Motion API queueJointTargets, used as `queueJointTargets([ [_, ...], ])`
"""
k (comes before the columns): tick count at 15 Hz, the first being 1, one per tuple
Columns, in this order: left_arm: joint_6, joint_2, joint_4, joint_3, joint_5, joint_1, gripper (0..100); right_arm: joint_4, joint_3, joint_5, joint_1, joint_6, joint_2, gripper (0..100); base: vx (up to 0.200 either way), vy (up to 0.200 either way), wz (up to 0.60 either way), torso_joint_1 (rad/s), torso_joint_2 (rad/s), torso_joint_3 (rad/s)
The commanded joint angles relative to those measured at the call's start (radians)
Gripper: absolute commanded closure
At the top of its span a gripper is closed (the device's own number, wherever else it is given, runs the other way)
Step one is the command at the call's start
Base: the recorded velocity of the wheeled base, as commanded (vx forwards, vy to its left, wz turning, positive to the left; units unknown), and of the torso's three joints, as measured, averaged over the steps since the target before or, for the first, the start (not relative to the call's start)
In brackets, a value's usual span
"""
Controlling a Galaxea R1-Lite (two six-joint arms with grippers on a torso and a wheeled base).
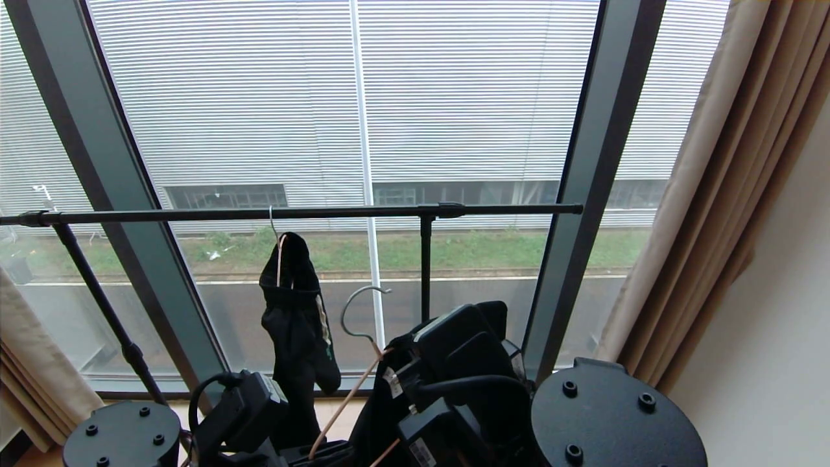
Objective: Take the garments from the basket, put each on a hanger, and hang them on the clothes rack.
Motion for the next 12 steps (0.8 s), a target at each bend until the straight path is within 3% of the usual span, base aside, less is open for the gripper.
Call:
queueJointTargets([
  [1, 0.000, -0.005, -0.001, 0.000, 0.000, -0.001, 100, 0.002, 0.001, 0.000, -0.001, -0.002, -0.007, 100, 0.000, 0.000, 0.00, 0.000, 0.00, 0.000],
  [9, 0.001, -0.029, -0.002, 0.000, 0.000, -0.001, 100, 0.002, 0.010, 0.000, -0.005, -0.001, 0.001, 100, 0.000, 0.000, 0.00, 0.000, 0.00, 0.000],
  [10, 0.001, -0.031, -0.002, 0.000, 0.000, -0.002, 100, 0.000, 0.011, 0.000, -0.005, -0.002, 0.000, 0, 0.000, 0.000, 0.00, 0.000, 0.00, 0.000],
  [12, 0.001, -0.040, -0.001, 0.000, 0.000, -0.002, 100, 0.002, 0.013, 0.000, -0.007, -0.002, 0.000, 0, 0.000, 0.000, 0.00, 0.000, 0.00, 0.000],
])
